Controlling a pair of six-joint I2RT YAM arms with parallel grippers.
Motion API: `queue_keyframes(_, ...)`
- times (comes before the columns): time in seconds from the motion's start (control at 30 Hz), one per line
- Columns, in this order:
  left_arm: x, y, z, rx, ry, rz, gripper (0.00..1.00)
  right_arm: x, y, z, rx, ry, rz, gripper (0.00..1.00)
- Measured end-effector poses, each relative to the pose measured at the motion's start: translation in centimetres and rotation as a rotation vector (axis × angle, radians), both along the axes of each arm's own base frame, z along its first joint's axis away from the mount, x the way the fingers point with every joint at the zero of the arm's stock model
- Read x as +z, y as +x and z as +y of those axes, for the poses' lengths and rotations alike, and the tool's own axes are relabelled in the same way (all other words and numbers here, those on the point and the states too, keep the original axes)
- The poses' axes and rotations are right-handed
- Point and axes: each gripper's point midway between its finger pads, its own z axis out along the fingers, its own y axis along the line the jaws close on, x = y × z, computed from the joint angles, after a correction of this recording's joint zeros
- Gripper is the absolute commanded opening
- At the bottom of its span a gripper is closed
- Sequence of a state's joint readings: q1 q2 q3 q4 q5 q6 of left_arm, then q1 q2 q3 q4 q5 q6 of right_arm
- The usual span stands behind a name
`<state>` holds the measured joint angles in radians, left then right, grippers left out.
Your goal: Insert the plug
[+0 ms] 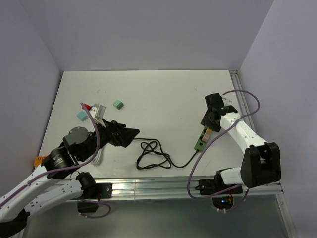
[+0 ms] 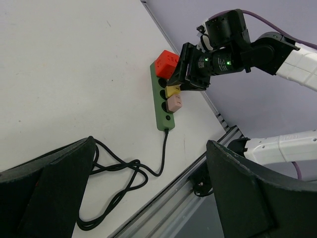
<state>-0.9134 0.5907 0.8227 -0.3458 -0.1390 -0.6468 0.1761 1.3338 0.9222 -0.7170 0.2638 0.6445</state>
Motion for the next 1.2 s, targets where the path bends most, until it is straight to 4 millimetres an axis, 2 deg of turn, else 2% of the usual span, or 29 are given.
queue_keyframes(0.13,0.0,0.0,0.0,0.000,0.005,-0.006,0.99,-0.2,0.0,-0.1,0.000,-0.001,0.001,0.44)
queue_keyframes(0.17,0.0,0.0,0.0,0.000,0.006,-0.006,1.00,-0.4,-0.1,-0.1,0.000,-0.002,0.005,0.37)
queue_keyframes(0.4,0.1,0.0,0.2,-0.001,0.012,-0.014,1.00,-0.8,-0.1,-0.3,-0.004,-0.009,0.008,0.32)
queue_keyframes(0.47,0.2,-0.1,0.3,0.000,0.007,-0.018,1.00,-0.9,-0.2,-0.3,-0.006,-0.009,-0.001,0.24)
queue_keyframes(0.5,0.2,-0.1,0.3,0.000,0.006,-0.019,0.99,-1.0,-0.2,-0.3,-0.006,-0.009,-0.006,0.15)
queue_keyframes(0.53,0.3,-0.1,0.3,0.000,0.005,-0.019,0.99,-1.0,-0.3,-0.3,-0.009,-0.008,-0.011,0.03)
queue_keyframes(0.57,0.3,-0.2,0.3,0.000,0.005,-0.019,0.99,-1.0,-0.3,-0.4,-0.013,-0.007,-0.014,0.00)
queue_keyframes(0.9,0.2,-0.3,0.5,-0.001,0.007,-0.017,1.00,-2.1,-0.9,-0.6,-0.090,0.042,-0.030,0.00)
queue_keyframes(1.2,1.3,-0.7,1.0,0.000,-0.011,-0.031,0.99,-2.5,-0.8,-0.3,-0.130,0.079,-0.063,0.00)
